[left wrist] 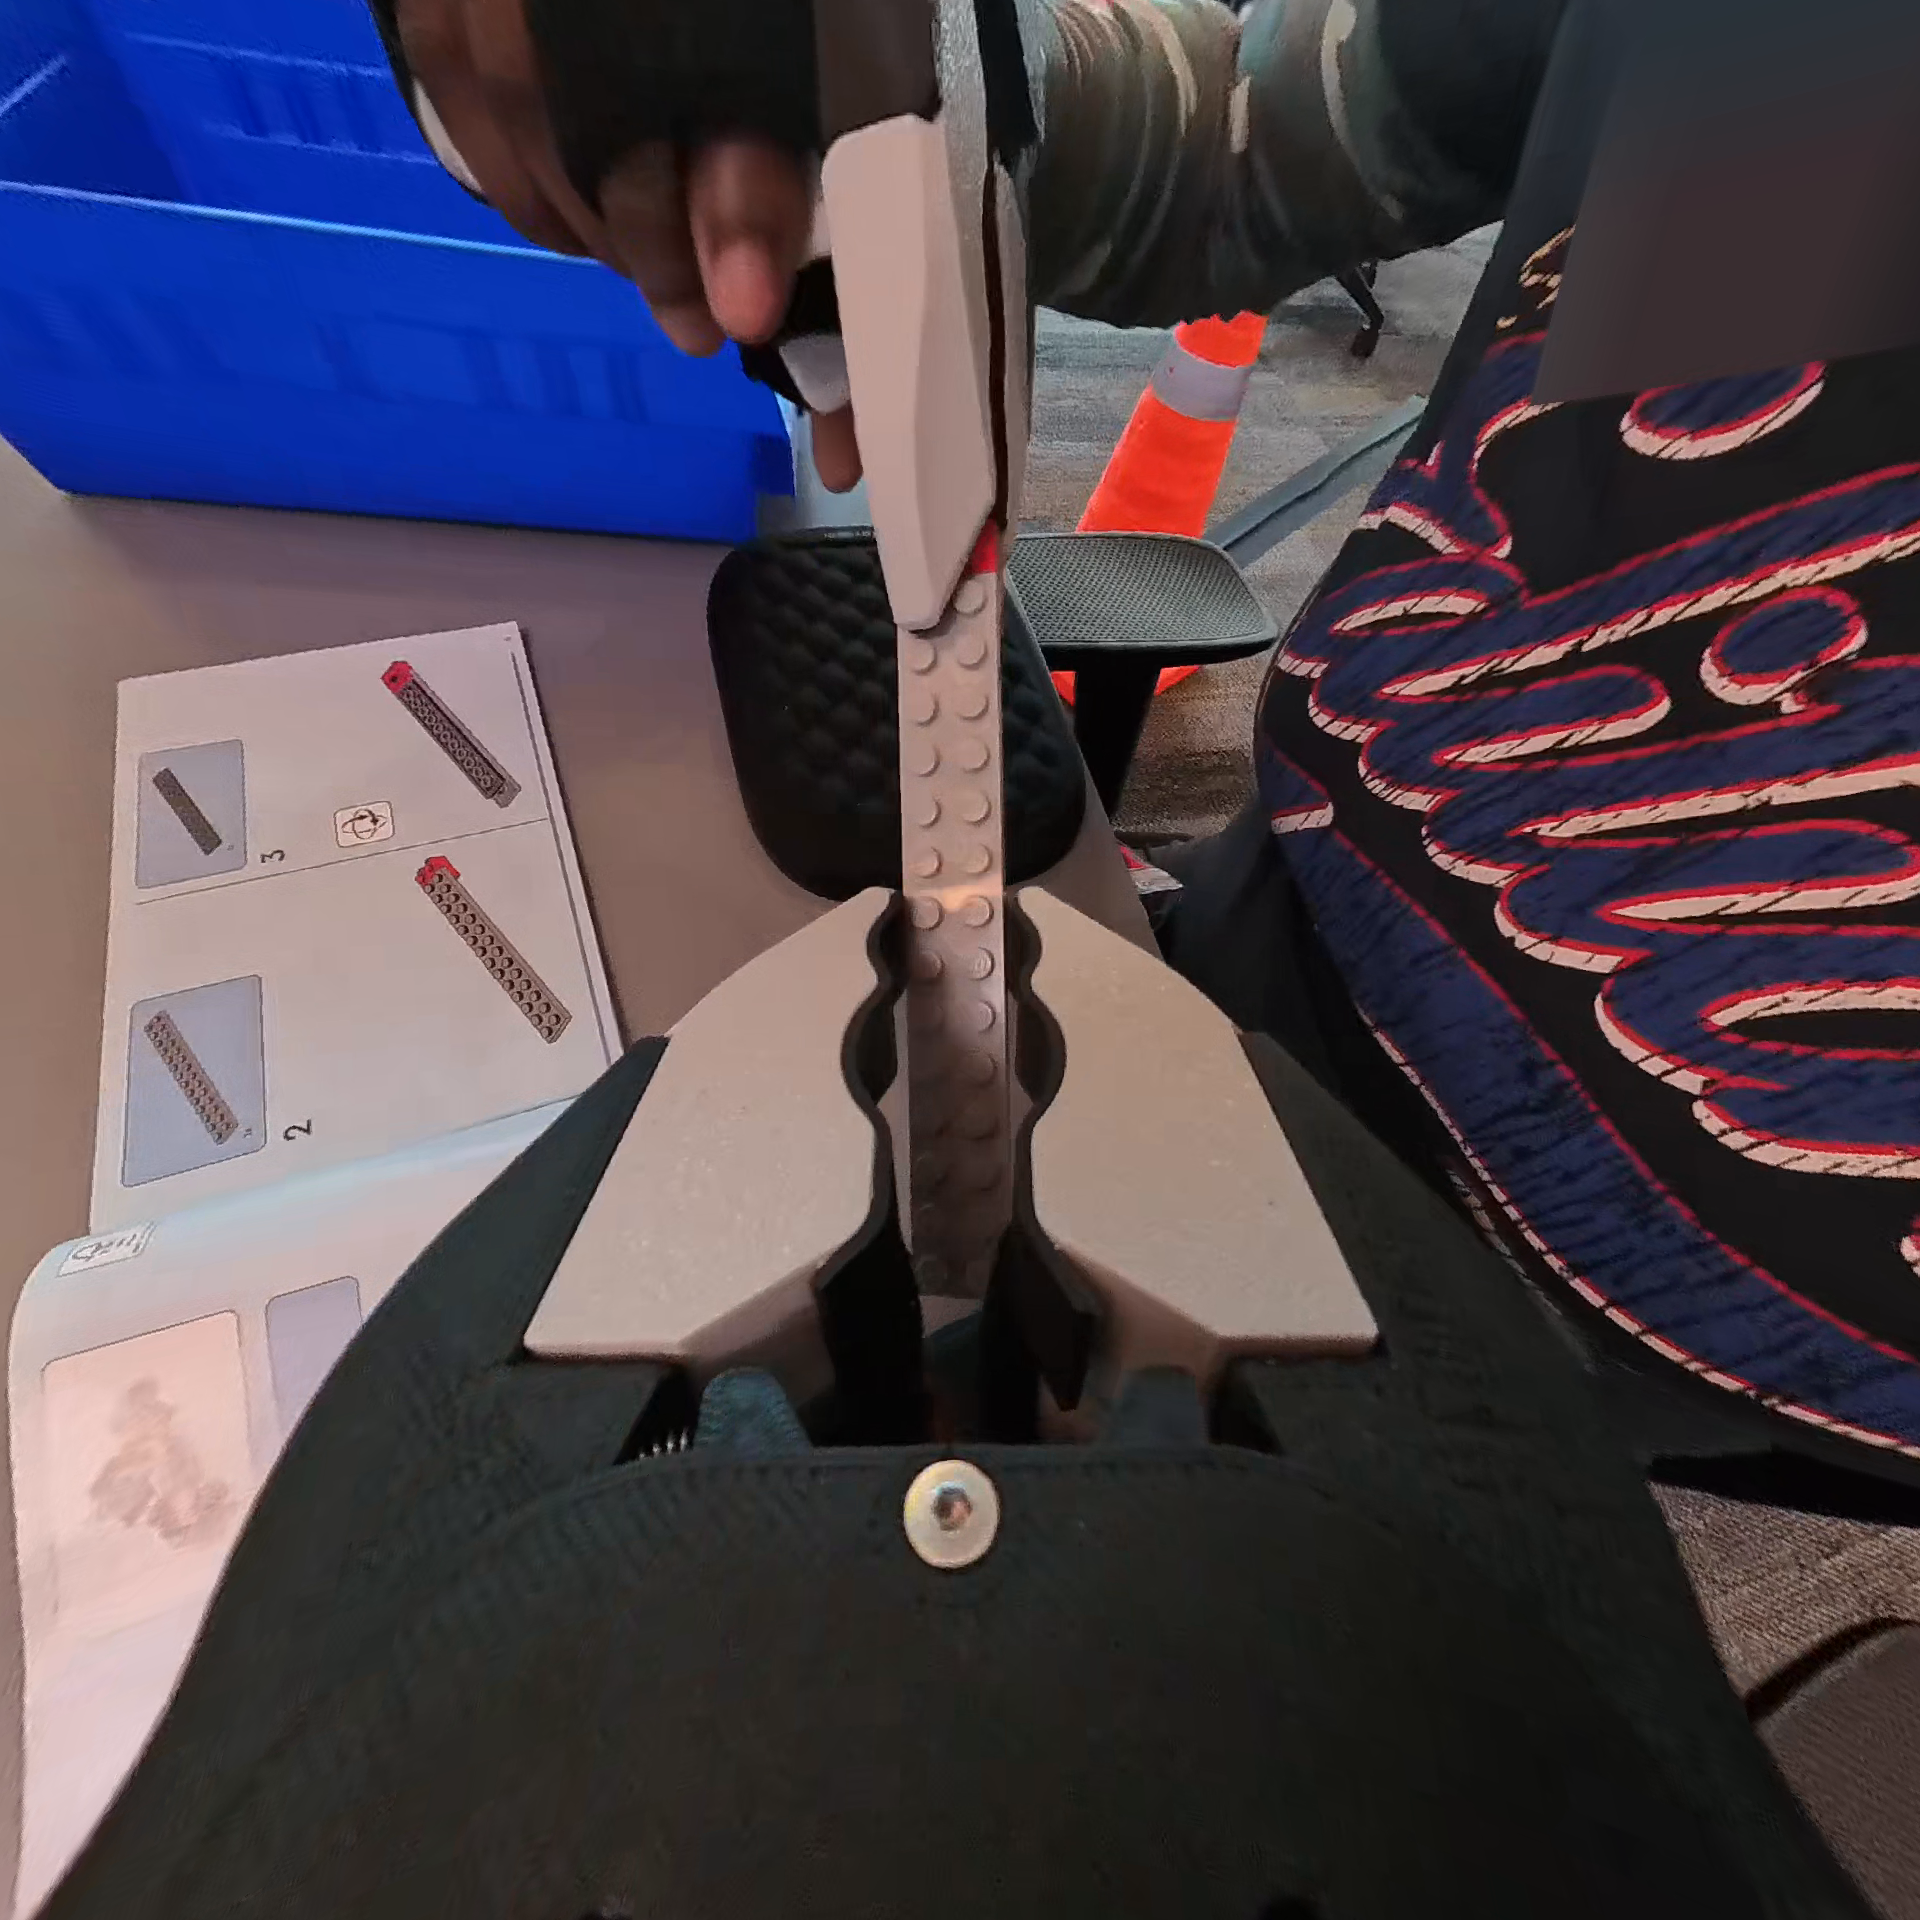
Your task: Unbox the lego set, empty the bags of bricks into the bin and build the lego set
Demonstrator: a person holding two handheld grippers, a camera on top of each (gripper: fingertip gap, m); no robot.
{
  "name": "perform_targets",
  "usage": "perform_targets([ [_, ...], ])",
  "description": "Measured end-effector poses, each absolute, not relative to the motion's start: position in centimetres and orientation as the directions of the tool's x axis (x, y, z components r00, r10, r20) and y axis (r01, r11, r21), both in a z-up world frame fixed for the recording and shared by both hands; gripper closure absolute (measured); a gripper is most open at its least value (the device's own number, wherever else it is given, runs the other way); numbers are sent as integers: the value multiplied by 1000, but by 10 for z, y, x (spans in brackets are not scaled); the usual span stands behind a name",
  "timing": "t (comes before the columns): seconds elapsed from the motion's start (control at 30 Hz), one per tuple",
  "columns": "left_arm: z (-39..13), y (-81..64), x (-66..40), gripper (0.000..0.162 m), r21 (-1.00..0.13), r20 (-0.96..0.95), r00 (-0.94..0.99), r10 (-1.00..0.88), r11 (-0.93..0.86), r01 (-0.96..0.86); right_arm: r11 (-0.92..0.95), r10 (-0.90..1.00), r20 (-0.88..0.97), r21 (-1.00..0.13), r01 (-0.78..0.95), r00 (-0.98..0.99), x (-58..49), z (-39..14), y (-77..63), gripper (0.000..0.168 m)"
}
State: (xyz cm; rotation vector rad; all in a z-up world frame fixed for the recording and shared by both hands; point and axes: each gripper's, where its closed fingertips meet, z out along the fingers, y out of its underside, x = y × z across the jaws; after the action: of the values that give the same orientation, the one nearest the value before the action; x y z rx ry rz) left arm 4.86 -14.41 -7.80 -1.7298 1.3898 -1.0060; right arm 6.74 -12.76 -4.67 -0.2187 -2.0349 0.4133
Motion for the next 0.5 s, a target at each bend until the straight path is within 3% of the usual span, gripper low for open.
perform_targets([
  [0.1,-83,-138,47,144,-873,95,200,-975,-178,-454,804,576,707,-580,130,-409,78,-51,-113,143],
  [0.23,-101,-119,33,144,-824,-39,381,-924,-186,-535,359,915,273,-888,289,-296,100,-59,-101,124],
  [0.33,-115,-116,31,144,-789,-95,433,-896,-198,-582,146,973,65,-916,374,-221,110,-76,-100,118],
  [0.5,-130,-114,35,144,-743,-170,444,-880,-182,-644,76,991,24,-913,400,-132,105,-86,-98,120],
])
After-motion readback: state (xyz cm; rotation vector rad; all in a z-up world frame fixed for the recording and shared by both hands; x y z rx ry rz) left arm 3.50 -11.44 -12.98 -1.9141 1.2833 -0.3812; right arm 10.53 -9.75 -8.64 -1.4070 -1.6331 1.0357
